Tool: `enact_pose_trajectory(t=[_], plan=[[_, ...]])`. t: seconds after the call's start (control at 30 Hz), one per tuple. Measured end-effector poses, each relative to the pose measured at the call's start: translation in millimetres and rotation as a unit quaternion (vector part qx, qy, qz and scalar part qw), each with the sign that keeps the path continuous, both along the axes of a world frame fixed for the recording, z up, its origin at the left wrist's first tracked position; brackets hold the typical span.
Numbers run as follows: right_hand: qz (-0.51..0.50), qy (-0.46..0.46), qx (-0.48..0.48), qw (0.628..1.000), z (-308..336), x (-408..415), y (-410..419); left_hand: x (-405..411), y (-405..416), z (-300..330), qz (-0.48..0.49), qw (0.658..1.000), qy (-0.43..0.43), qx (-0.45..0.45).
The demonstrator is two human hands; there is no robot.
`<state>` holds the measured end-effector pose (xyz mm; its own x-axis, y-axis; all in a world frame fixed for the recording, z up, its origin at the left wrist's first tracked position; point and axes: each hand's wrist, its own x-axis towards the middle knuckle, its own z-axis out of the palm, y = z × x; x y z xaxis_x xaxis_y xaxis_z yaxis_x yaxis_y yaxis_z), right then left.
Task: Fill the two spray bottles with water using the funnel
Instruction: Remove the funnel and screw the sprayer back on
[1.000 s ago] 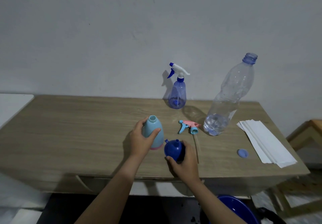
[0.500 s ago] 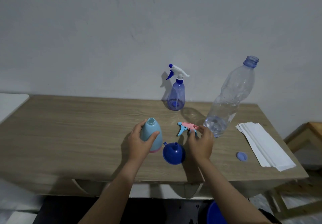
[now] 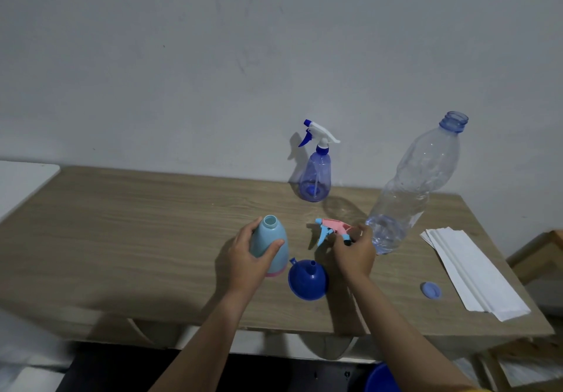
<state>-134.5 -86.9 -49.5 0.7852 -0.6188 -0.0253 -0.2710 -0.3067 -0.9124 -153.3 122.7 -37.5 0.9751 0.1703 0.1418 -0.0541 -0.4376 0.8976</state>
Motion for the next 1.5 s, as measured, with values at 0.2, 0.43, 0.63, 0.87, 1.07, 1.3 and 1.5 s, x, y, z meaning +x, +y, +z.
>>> enact_pose_trajectory(t=[0.2, 0.43, 0.63, 0.87, 1.07, 1.3, 1.5], plan=[[0.07, -0.096, 0.04, 0.992, 28, 2, 0, -2, 0, 1, -0.005, 1.0, 0.001, -0.004], [0.133, -0.158, 0.067, 0.976, 87, 3, 11, -5, -5, 10, 0.001, 1.0, -0.008, -0.026], [0.148, -0.247, 0.091, 0.953, 143, 5, 30, -7, -6, 14, 0.001, 1.0, -0.019, -0.024], [0.176, -0.33, 0.123, 0.919, 164, 6, 58, -9, -5, 18, -0.009, 1.0, 0.0, -0.009], [0.207, -0.309, 0.077, 0.925, 137, 9, 73, -8, -5, 19, -0.009, 1.0, 0.008, 0.002], [0.289, -0.228, 0.048, 0.928, 94, 0, 82, -9, -5, 25, 0.007, 1.0, -0.005, -0.01], [0.315, -0.186, 0.037, 0.93, 73, 0, 85, -11, -7, 28, 0.005, 1.0, 0.0, -0.009]])
